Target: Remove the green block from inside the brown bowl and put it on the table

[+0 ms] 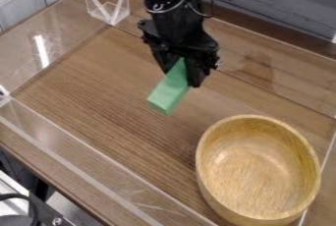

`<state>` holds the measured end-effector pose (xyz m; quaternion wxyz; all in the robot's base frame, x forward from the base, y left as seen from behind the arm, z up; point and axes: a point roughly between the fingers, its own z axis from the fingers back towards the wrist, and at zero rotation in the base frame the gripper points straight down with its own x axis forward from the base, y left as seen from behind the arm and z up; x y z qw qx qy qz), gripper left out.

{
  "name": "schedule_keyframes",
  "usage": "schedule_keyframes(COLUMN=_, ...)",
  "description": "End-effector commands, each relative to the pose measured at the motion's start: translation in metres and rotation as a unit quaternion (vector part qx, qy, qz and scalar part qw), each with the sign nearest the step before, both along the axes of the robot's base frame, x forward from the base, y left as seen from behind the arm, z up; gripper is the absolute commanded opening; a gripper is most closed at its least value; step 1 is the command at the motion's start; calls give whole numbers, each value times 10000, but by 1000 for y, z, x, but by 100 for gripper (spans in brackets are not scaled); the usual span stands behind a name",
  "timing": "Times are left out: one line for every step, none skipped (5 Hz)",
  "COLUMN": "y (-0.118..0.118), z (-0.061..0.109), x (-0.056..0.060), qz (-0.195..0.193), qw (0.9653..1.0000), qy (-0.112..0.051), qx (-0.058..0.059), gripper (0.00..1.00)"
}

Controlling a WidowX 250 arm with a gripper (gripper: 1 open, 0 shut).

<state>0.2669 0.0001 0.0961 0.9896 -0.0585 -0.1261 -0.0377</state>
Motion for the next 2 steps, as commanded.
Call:
schedule_keyframes(y=-2, z=17, x=4, qz=-46, qw=9993, qy=-373, qx=23, gripper=0)
schedule_keyframes(y=9, z=14, x=17, qz=9, qw=9987, qy=-497, qx=67, gripper=0)
